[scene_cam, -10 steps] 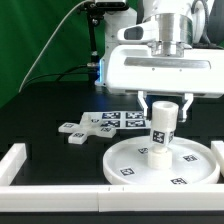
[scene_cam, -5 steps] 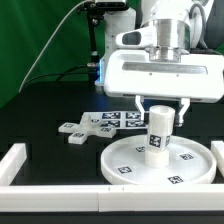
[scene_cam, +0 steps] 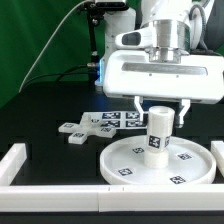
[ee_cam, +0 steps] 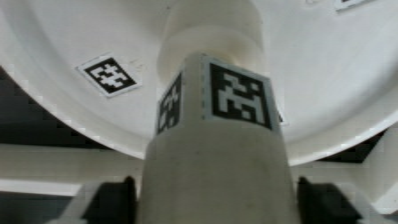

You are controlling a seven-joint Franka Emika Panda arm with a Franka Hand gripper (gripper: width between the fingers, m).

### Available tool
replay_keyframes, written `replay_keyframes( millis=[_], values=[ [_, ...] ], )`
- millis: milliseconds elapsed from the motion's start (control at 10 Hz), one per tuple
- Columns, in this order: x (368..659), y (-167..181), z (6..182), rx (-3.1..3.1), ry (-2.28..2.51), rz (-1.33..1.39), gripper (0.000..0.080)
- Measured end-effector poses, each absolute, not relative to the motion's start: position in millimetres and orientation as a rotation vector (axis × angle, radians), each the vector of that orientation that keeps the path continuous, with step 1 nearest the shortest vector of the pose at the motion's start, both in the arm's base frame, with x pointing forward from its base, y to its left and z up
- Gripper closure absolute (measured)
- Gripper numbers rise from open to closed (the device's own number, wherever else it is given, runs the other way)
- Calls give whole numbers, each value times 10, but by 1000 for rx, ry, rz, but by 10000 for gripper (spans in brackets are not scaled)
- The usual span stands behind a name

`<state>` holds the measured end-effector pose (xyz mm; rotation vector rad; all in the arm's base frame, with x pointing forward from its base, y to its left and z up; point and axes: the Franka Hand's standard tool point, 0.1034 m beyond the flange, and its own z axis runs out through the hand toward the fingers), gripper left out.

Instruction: Assemble round table

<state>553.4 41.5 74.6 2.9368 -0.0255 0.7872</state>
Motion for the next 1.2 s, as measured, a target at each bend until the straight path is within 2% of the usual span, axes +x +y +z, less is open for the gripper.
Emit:
replay_keyframes(
  millis=[100, 200, 500, 800, 1200],
  values=[
    [5523, 422, 745, 2958, -27, 743, 210],
    [5545, 356, 859, 2972, -53, 738, 168],
    [5542, 398, 955, 3124, -127, 364, 155],
    [5524, 440, 922, 3184, -158, 37, 151],
    [5596, 367, 872, 3176, -172, 42, 151]
  ],
)
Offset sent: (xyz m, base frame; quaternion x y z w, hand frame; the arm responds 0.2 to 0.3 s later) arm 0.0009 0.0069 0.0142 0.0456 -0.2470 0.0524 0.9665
